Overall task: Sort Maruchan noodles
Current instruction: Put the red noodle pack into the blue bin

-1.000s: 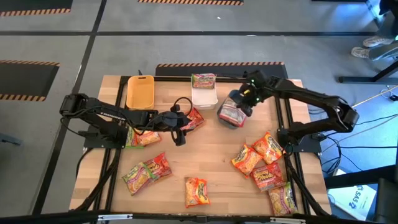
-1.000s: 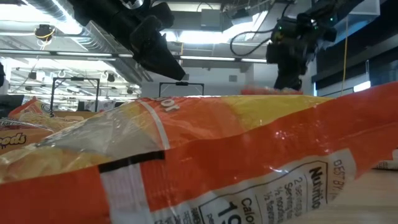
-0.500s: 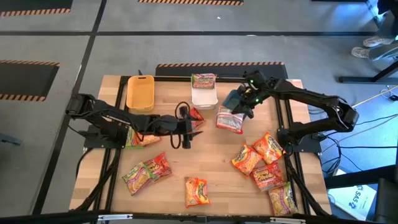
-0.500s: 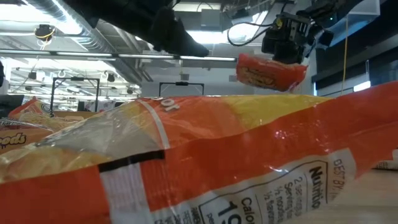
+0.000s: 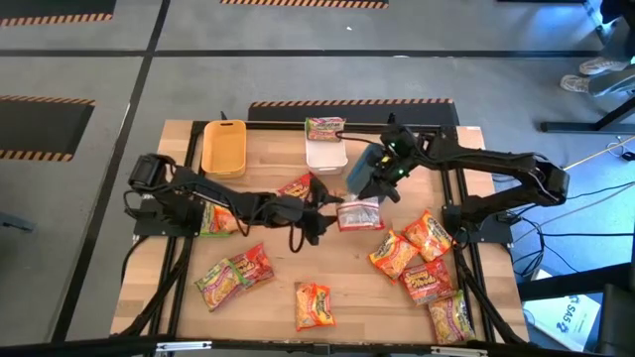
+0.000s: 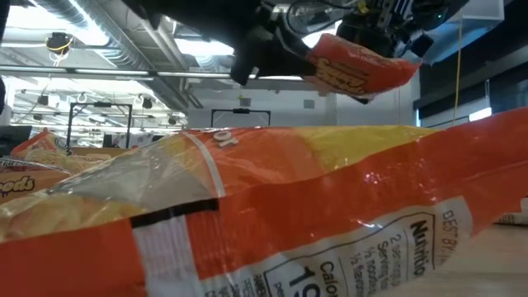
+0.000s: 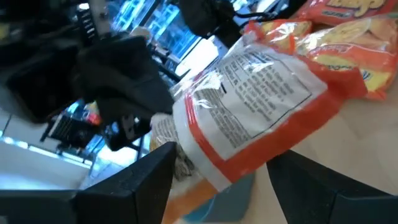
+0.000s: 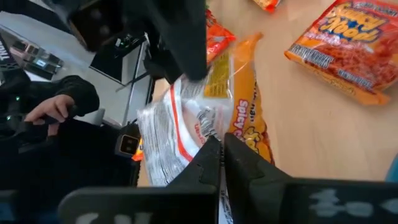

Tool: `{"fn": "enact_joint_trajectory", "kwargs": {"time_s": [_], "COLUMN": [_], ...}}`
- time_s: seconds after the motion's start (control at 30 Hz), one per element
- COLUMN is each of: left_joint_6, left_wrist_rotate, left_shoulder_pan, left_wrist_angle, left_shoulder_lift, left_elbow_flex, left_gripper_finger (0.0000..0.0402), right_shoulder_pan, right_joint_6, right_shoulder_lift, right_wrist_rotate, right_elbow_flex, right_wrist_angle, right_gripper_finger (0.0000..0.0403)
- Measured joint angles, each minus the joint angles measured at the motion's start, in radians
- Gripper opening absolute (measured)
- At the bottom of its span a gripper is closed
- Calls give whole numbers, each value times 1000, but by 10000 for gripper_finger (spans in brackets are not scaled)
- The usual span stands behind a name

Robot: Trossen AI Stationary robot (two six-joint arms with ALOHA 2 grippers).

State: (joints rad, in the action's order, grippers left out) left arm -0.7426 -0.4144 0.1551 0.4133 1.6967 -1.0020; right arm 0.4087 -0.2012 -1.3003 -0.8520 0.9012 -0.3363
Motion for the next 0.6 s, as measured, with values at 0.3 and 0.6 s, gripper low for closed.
{"fn": "enact_joint_trajectory", "kwargs": {"time_s": [0.3, 0.6], "left_joint_6": [-30, 43], "left_wrist_rotate": [7, 8], "left_shoulder_pan": [13, 13], "left_wrist_angle": [18, 27], "left_shoulder_lift": [91, 92], "left_elbow_flex": [-84, -88], "left_gripper_finger": [240, 147], "right_shoulder_pan": [-38, -49], "right_joint_6": [-39, -67], "right_shoulder_lift": [-24, -30], "right_wrist_rotate": [74, 81], "right_elbow_flex": [0, 0], "right_wrist_angle": [26, 56], "right_gripper_finger": [0, 21]}}
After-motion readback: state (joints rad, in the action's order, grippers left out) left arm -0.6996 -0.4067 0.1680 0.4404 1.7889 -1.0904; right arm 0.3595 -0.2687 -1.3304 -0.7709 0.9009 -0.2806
